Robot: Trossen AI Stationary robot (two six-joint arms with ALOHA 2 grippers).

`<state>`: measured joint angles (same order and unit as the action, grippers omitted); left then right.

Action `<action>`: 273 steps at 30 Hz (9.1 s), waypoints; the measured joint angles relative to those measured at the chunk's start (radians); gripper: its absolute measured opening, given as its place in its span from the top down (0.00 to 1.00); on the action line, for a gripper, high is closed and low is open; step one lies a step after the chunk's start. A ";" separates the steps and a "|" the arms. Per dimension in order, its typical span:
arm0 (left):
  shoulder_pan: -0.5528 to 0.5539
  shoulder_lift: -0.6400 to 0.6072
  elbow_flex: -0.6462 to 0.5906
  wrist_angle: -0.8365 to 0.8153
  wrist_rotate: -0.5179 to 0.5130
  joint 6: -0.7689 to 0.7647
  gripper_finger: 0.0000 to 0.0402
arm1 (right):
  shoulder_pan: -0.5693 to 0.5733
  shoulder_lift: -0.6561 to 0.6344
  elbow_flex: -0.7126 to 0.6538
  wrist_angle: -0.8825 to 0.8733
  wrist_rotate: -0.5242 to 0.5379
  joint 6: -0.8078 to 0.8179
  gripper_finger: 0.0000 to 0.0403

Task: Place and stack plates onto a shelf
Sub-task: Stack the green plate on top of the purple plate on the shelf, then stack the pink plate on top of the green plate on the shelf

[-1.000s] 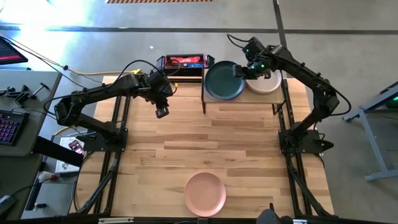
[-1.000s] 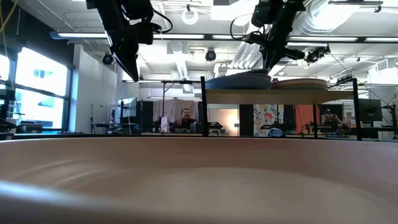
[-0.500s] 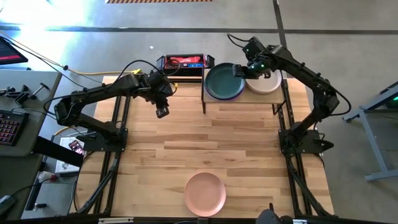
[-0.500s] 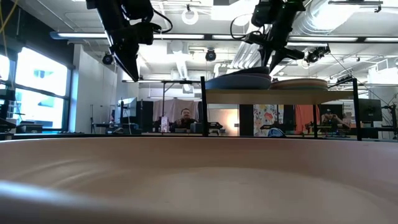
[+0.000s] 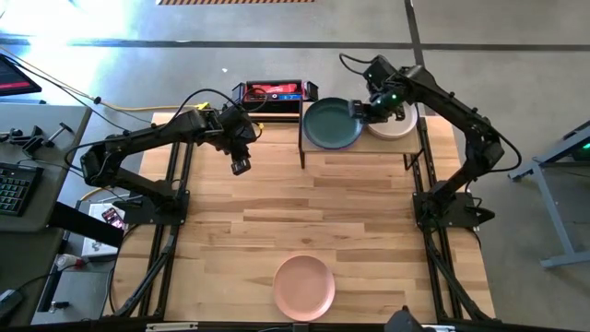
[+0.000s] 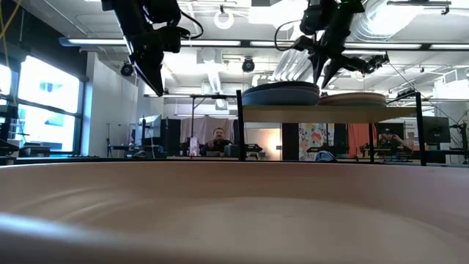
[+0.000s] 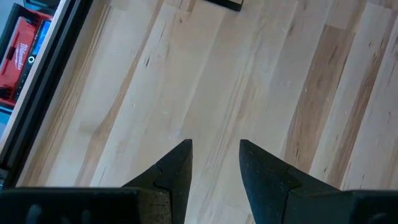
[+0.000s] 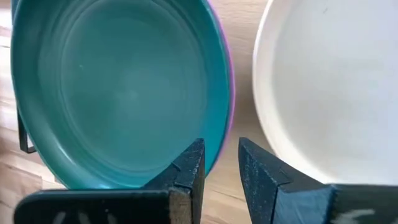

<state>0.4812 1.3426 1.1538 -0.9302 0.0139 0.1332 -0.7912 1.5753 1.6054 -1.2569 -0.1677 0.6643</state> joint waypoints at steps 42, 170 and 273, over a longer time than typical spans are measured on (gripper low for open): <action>-0.100 0.000 -0.001 -0.117 0.011 -0.180 0.70 | 0.750 0.000 0.000 0.008 -0.018 0.288 0.81; -0.841 0.000 -0.001 -0.040 -0.083 -0.995 0.70 | 1.259 0.564 0.000 0.372 0.209 0.455 0.64; -0.024 0.000 -0.001 0.138 -0.473 0.088 0.70 | 0.068 -0.114 0.000 0.133 0.152 0.192 1.00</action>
<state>0.4571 1.3426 1.1530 -0.7924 -0.4586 0.2213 -0.7230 1.4611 1.6051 -1.1240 -0.0153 0.8565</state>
